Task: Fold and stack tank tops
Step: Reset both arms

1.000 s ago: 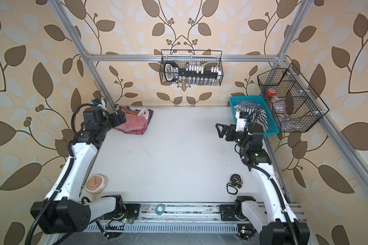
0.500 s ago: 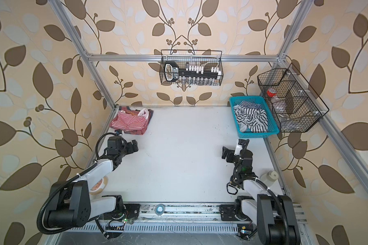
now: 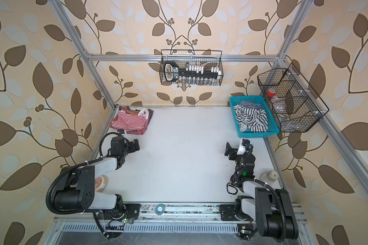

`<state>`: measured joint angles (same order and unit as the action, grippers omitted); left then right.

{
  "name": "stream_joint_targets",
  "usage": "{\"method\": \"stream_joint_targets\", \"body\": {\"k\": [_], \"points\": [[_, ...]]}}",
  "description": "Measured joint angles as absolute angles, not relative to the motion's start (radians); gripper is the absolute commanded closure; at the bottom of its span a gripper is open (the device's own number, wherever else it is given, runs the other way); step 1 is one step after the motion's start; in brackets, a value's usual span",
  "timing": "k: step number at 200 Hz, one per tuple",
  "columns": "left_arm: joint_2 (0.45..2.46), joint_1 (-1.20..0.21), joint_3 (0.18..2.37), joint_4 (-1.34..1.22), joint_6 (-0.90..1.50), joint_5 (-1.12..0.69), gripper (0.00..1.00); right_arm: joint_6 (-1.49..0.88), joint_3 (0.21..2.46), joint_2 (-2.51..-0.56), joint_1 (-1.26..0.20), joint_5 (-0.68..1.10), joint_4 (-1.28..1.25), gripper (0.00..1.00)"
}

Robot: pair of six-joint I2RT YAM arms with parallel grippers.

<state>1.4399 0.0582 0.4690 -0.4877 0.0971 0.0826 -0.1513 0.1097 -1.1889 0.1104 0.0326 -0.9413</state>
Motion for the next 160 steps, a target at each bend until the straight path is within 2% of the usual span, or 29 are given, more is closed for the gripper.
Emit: {"method": "stream_joint_targets", "body": {"k": [72,98,160], "points": [[1.482,0.06,0.438,-0.574,0.085,0.094,0.01,-0.104,0.118,-1.348,0.102,0.109,-1.09,0.0],[1.483,0.06,0.438,-0.575,0.084,0.094,0.01,-0.063,0.146,-1.359,0.039,0.097,-1.042,0.0],[1.501,0.058,0.427,-0.618,0.075,0.087,0.01,-0.044,0.155,-1.357,0.015,0.017,-1.025,0.0]]}}
